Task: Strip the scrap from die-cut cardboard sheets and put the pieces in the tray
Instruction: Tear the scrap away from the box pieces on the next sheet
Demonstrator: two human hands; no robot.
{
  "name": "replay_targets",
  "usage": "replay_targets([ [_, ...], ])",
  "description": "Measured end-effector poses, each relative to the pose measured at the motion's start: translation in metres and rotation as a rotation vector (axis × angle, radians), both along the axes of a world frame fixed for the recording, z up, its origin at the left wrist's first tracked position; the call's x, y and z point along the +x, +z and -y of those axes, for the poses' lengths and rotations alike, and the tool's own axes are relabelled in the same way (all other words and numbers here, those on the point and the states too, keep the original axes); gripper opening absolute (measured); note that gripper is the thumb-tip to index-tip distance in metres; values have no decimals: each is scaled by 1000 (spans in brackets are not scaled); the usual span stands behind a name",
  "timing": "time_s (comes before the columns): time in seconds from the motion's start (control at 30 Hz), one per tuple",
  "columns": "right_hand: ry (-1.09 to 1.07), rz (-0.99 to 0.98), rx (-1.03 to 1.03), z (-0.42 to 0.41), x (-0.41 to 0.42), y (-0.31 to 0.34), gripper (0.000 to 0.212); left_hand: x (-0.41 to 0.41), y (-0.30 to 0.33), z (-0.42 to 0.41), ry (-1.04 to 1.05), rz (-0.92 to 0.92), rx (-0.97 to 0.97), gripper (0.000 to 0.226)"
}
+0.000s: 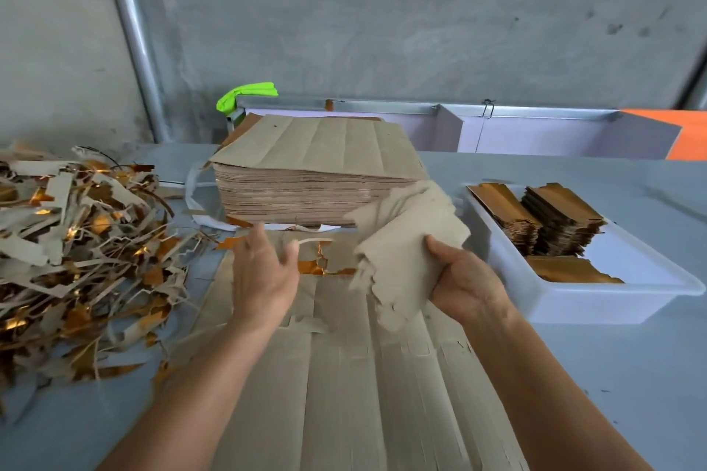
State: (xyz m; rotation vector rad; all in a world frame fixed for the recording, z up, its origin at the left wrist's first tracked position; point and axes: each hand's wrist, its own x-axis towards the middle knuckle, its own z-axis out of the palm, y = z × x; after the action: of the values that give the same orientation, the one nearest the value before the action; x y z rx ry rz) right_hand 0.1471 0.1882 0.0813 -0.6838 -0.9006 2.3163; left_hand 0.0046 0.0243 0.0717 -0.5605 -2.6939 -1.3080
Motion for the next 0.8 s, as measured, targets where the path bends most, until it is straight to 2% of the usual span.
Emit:
replay_targets([
  [0.03,67,61,118,3,1,-1,19,1,10,-4,-57,-54,99,60],
  [0.1,224,128,301,9,2,1,17,1,23,-15,-180,-85,161,61],
  [0.2,360,84,402,16,1,2,21,10,22,-30,-394,165,171,63],
  [0.27,264,19,419,20,-4,-2,24,26,10,-36,-456,404,283,56],
  [0.37,84,-70,417,25,-9,-10,30,45,-8,-46,-381,542,460,40],
  [0.47,15,-80,412,24,-6,-15,30,44,-14,-46,-88,607,593,49],
  [0.53,-6,-81,406,18,-1,-15,30,37,-11,-37,32,664,572,52],
  [0.6,2,-79,407,15,2,-18,29,37,-10,-30,-124,768,533,54],
  [0.63,18,-81,408,17,2,-19,30,40,-12,-31,-261,768,450,52],
  [0.73,63,-94,399,27,-3,-22,33,53,-17,-36,-538,588,273,23],
  [0.8,37,-79,386,31,-4,-24,33,55,-20,-39,-643,519,274,20],
])
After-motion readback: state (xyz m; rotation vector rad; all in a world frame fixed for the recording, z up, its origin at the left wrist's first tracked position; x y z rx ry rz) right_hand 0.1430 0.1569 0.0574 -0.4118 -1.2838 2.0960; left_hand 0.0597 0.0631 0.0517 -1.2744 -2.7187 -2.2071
